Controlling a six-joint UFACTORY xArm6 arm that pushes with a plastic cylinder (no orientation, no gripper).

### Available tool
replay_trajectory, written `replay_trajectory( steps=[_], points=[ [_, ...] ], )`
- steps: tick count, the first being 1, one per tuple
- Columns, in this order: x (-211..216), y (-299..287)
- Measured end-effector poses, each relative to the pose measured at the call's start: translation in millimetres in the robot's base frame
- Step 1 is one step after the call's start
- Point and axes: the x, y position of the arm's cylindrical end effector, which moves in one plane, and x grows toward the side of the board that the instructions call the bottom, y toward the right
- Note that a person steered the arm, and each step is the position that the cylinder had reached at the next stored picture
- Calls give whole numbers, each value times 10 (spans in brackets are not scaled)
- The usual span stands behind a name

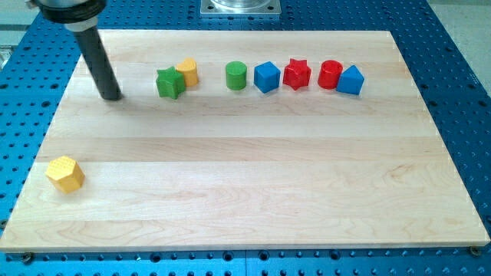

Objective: Separate green star and heart from each other

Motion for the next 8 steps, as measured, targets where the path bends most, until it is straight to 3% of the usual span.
replay_trajectory(
  steps=[1, 4, 5, 6, 7, 8],
  points=[
    [-435, 347],
    [-601, 1472],
    [-768, 1514],
    [-951, 819],
    [-744, 84],
    [-133, -53]
  ],
)
